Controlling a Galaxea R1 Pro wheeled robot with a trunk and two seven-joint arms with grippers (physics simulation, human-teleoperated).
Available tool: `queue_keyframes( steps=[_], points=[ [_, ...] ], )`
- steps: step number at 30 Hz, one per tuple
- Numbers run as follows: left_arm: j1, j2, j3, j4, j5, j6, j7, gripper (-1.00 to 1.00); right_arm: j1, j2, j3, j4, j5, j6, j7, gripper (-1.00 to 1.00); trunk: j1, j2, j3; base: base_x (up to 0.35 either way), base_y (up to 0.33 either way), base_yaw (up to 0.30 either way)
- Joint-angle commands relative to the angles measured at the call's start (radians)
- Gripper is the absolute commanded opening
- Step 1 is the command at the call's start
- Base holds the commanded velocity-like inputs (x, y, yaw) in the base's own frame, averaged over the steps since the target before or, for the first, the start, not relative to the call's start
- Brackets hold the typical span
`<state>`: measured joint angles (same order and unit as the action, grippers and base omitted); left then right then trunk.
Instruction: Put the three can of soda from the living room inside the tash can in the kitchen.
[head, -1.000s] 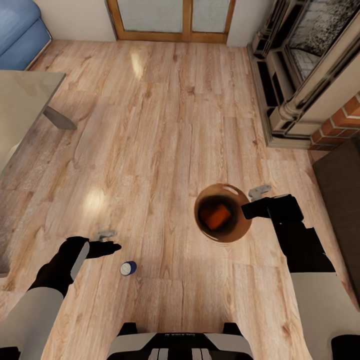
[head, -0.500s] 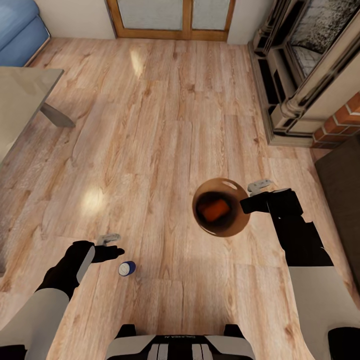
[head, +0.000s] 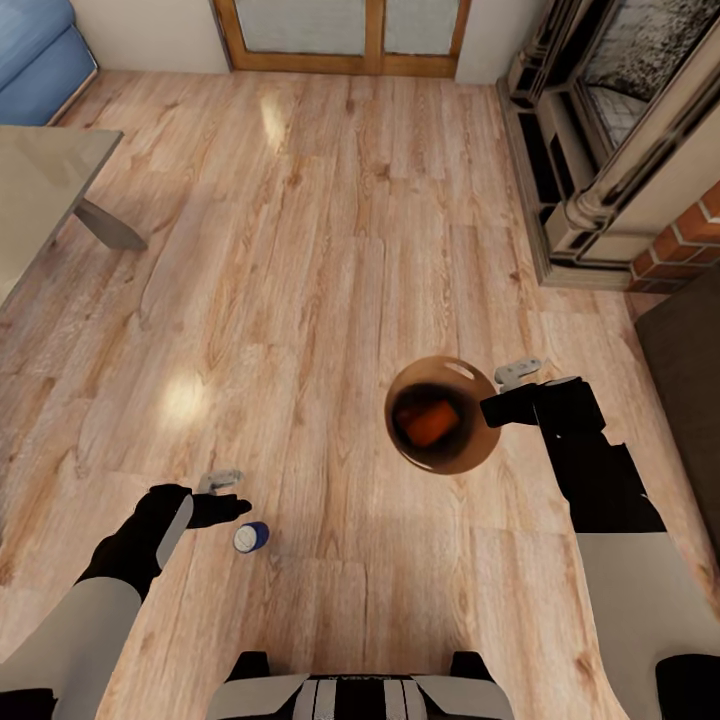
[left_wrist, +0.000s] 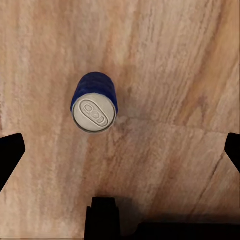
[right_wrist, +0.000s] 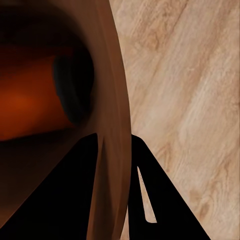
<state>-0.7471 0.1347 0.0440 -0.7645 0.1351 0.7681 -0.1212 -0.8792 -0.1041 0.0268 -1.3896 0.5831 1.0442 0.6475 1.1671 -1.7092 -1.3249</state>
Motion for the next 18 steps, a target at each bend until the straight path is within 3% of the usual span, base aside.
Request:
queue_keyframes(
  steps=[1, 9, 12, 18],
  points=[
    [0.000, -0.001, -0.002, 0.005, 0.000, 0.000, 0.000, 1.00, -0.001, 0.000, 0.000, 0.000, -0.007, 0.003, 0.003, -1.00, 0.004, -0.007, -0.003, 0.000, 0.000, 0.000],
    [0.000, -0.004, -0.008, 0.022, 0.000, -0.001, 0.001, 1.00, 0.000, 0.008, 0.001, 0.000, 0.035, 0.003, 0.004, -1.00, 0.034, -0.063, -0.028, 0.000, 0.000, 0.000],
    [0.000, -0.004, -0.009, 0.025, -0.001, -0.023, 0.000, 1.00, 0.000, 0.033, 0.000, -0.003, 0.041, 0.003, 0.003, -1.00, 0.046, -0.084, -0.038, 0.000, 0.000, 0.000],
    [-0.001, -0.004, -0.012, 0.054, 0.000, -0.041, 0.001, 1.00, 0.000, 0.050, 0.001, -0.005, 0.043, 0.003, 0.003, -1.00, 0.069, -0.126, -0.056, 0.000, 0.000, 0.000]
  ],
)
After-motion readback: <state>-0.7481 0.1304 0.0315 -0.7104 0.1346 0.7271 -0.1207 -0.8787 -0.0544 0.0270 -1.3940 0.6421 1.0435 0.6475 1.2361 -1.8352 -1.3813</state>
